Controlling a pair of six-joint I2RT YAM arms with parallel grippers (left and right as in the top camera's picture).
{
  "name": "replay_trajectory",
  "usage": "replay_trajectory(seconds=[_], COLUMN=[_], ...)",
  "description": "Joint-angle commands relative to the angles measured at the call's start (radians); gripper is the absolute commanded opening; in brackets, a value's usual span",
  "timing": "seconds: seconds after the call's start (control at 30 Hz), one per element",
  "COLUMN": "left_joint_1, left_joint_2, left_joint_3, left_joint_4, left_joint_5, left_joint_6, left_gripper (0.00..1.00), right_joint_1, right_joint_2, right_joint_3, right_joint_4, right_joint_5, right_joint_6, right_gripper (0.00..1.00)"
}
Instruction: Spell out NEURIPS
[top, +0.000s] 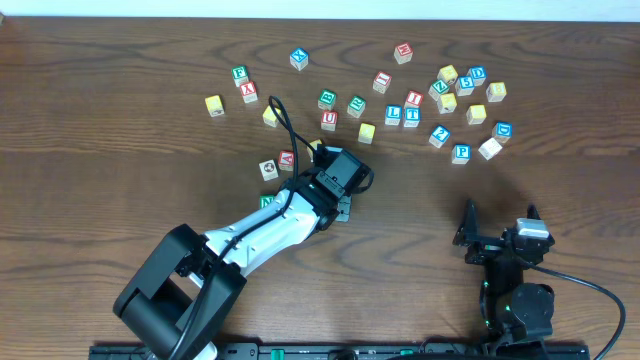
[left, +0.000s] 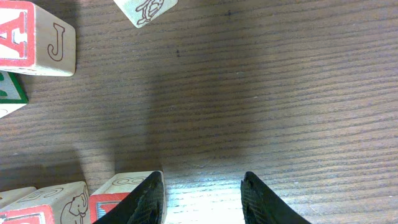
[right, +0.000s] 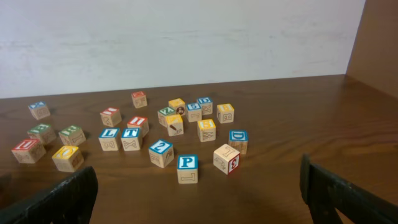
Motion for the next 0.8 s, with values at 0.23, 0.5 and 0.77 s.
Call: replay_trajectory(seconds=[0.23,0.5,0.77], left_joint_1=[0.002,0.002,0.002], left_joint_2=[0.012,0.012,0.012], left_joint_3=[0.023,0.018,0.018], left_joint_4=[-0.018,-0.029,-0.029], left_joint_5=[-0.013,-0.013,-0.024], left_joint_6=[0.013,0.014,0.013], left_gripper=[0.40,0.40,0.40], right_joint_1=[0.001,0.001,0.001], right_joint_2=[-0.002,-0.002,-0.002], right_joint_3=[-0.002,-0.002,-0.002], right_joint_4=[-0.005,-0.005,-0.005], right_joint_5=[0.002,0.002,0.001], right_joint_6=[-0.008,-0.008,-0.008], right_gripper=[0.99,0.99,0.99])
